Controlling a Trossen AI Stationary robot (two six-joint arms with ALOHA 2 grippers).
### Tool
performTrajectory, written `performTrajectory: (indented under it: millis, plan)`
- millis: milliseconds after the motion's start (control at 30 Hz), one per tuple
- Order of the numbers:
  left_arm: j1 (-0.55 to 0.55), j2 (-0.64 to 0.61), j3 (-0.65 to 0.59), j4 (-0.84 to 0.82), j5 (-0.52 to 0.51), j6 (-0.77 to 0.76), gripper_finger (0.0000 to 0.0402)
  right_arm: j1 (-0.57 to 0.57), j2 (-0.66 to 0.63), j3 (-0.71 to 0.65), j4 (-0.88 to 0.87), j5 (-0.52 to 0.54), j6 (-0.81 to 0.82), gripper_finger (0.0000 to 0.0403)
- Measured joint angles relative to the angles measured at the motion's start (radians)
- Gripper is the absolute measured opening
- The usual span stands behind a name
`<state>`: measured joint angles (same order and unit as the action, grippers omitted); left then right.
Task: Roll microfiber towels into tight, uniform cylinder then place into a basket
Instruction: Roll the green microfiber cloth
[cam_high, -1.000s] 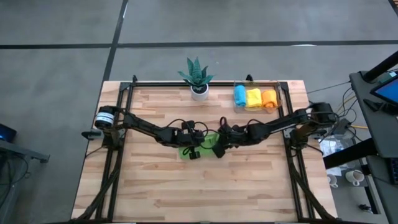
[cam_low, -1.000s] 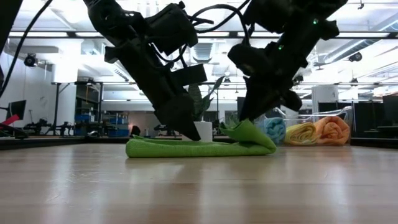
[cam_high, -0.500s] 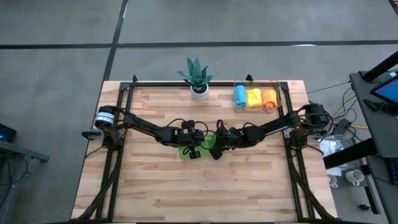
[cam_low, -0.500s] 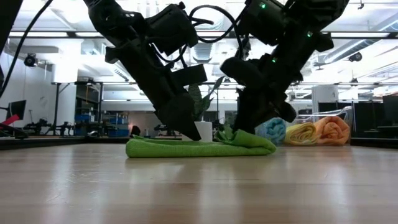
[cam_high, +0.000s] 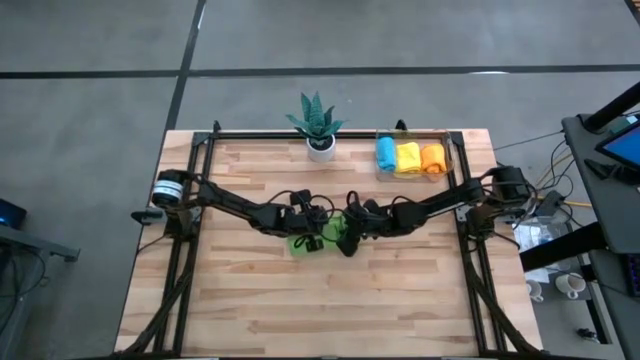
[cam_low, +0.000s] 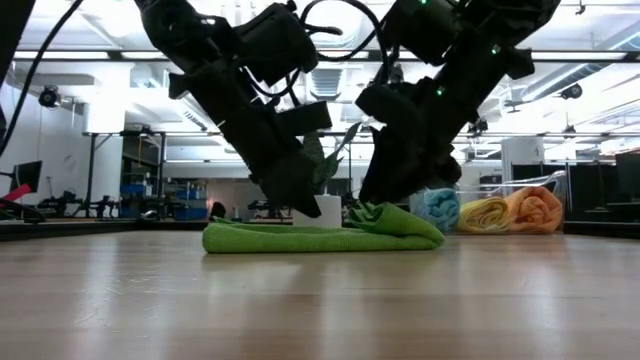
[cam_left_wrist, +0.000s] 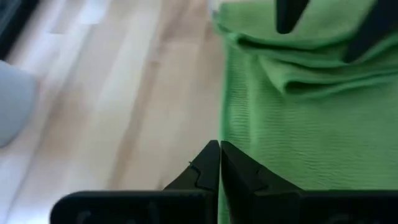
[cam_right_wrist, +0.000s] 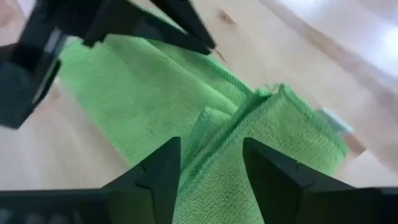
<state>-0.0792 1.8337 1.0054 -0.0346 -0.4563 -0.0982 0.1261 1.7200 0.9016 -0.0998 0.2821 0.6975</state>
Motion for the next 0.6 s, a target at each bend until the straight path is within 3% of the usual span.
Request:
performTrajectory:
  millis: [167, 333, 467, 600]
  plan:
    - [-0.002, -0.025, 0.001, 0.003, -0.037, -0.001, 0.0000, 0.005, -0.042, -0.010, -0.003, 0.024, -0.099, 0.0185]
    - [-0.039, -0.055, -0.010, 0.068, -0.101, 0.030, 0.0000, 0.050, -0.126, -0.097, -0.004, 0.226, -0.145, 0.0187]
    - [-0.068, -0.048, -0.085, 0.406, -0.083, 0.116, 0.0000, 0.093, -0.217, -0.226, 0.030, 0.343, -0.119, 0.0176]
    - [-0.060, 0.008, -0.141, 0.741, 0.111, 0.120, 0.0000, 0.124, -0.323, -0.364, 0.126, 0.379, -0.092, 0.0129]
